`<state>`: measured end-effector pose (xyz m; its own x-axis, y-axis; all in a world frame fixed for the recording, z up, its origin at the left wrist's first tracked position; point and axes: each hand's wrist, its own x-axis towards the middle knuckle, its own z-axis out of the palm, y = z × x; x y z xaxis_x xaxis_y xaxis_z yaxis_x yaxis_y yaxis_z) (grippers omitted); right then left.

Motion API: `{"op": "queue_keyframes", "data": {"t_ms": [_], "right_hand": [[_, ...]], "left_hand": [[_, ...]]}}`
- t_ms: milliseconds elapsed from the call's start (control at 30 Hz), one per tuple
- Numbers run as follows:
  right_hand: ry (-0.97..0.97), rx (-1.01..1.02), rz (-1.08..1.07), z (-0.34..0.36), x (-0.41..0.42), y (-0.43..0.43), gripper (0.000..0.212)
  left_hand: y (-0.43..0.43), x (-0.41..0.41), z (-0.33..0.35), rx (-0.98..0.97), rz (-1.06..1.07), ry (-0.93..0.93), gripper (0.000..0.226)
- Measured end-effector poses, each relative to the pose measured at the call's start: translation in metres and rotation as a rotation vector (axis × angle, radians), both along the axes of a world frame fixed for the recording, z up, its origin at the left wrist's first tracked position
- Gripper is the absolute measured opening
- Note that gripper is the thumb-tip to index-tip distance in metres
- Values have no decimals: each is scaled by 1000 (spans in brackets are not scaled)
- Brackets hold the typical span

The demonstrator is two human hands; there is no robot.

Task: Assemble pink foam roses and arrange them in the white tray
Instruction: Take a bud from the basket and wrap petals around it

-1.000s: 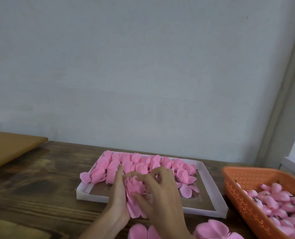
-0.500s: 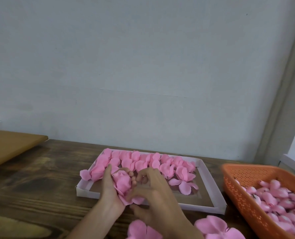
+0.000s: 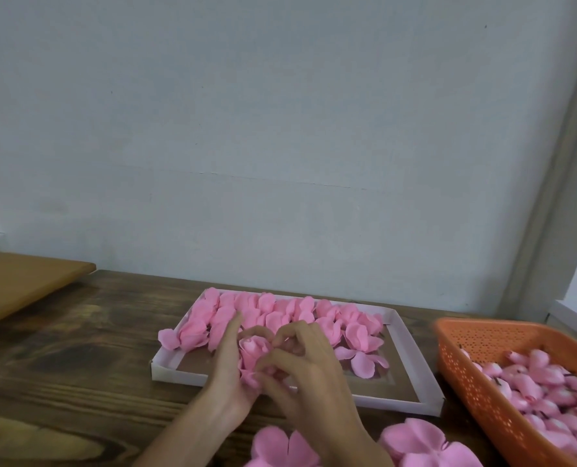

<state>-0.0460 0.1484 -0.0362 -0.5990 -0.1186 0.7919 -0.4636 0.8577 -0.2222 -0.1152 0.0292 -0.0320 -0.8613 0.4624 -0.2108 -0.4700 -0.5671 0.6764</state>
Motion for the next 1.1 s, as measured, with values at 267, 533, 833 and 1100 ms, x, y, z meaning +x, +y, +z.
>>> {"op": "queue_keyframes", "data": {"t_ms": [267, 533, 833, 1100], "right_hand": [[138, 41, -132, 1, -1, 1, 8], [-218, -369, -277, -3, 3, -17, 53], [-679, -978, -57, 0, 4, -19, 63], [-457, -1109, 45, 1, 1, -21, 33]], "left_hand": [[4, 1, 0, 87, -47, -18, 50], [10, -4, -3, 35, 105, 31, 60], [6, -3, 0, 95, 185, 116, 50], [4, -6, -8, 52, 137, 143, 50]]}}
